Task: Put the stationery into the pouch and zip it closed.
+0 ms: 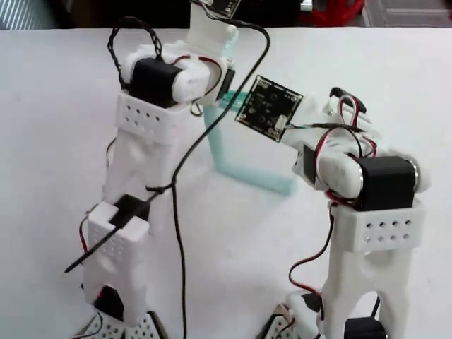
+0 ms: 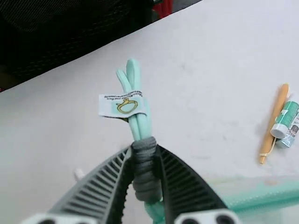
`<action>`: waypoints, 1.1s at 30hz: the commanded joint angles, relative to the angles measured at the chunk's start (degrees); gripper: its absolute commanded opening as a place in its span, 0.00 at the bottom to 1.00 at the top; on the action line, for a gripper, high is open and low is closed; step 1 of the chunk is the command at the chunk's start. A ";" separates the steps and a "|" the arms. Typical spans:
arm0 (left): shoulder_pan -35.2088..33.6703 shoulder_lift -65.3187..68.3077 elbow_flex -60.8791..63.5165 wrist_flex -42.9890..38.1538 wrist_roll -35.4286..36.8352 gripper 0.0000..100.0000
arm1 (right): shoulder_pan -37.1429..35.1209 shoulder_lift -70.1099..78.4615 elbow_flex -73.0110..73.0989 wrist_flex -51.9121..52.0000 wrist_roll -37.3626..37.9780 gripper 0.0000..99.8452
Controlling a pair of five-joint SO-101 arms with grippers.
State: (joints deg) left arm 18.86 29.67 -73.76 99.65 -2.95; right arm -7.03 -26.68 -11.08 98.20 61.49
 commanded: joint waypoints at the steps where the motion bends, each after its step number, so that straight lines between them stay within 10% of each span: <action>1: 0.22 -0.22 -1.85 0.18 0.35 0.03 | -0.40 4.00 -0.18 -2.86 -0.70 0.31; 13: -1.01 -0.22 -1.85 -0.18 0.35 0.03 | -5.93 11.47 0.26 -0.22 4.31 0.30; 20: -6.29 0.04 -1.85 -0.26 0.09 0.03 | -5.23 11.56 8.35 -0.13 10.99 0.05; 25: -8.66 0.31 -1.85 -0.26 0.26 0.03 | -6.90 11.21 9.93 -0.13 10.90 0.04; 33: -9.10 0.22 -1.85 -1.05 0.26 0.03 | -7.96 11.38 9.93 -9.01 -4.40 0.04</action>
State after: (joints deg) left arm 11.38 30.20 -73.76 99.65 -2.86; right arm -14.59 -16.04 -2.11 92.40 61.58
